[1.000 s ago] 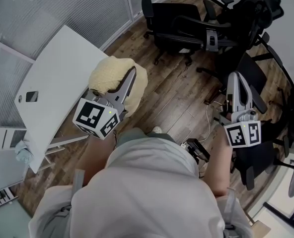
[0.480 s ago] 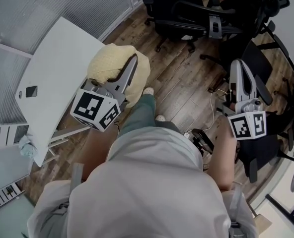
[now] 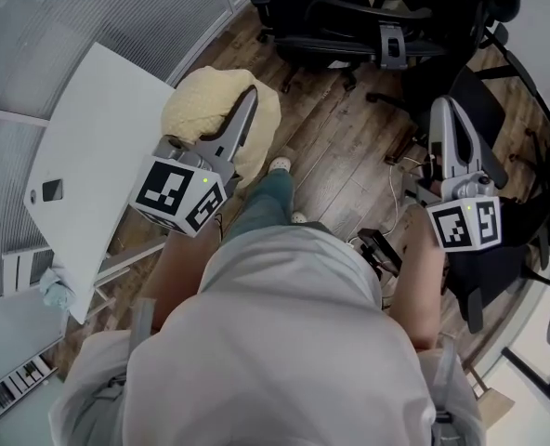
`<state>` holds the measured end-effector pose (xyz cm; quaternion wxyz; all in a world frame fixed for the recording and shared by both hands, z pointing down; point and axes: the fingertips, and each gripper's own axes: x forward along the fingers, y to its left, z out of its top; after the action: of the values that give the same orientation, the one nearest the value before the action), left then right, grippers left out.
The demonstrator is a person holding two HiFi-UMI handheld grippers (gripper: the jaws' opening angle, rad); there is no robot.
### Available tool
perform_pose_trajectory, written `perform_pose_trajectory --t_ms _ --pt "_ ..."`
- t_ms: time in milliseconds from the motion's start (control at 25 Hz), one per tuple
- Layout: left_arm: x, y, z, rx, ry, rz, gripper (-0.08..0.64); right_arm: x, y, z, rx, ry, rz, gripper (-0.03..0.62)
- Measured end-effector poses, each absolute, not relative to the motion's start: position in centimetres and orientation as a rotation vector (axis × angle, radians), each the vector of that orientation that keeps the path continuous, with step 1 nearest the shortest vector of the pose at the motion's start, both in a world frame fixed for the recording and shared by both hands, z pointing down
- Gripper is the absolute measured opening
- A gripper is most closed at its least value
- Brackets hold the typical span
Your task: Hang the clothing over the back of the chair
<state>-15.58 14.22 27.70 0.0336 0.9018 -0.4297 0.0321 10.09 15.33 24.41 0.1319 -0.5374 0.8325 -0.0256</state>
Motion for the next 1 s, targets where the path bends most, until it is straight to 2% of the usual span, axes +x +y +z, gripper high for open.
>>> perform_pose_trajectory --t_ms 1000 --pt "-12.3 0.1 27.1 2.861 -1.075 0.084 0.072 10.3 3.0 23.3 -1.649 2.363 -0.044 0.021"
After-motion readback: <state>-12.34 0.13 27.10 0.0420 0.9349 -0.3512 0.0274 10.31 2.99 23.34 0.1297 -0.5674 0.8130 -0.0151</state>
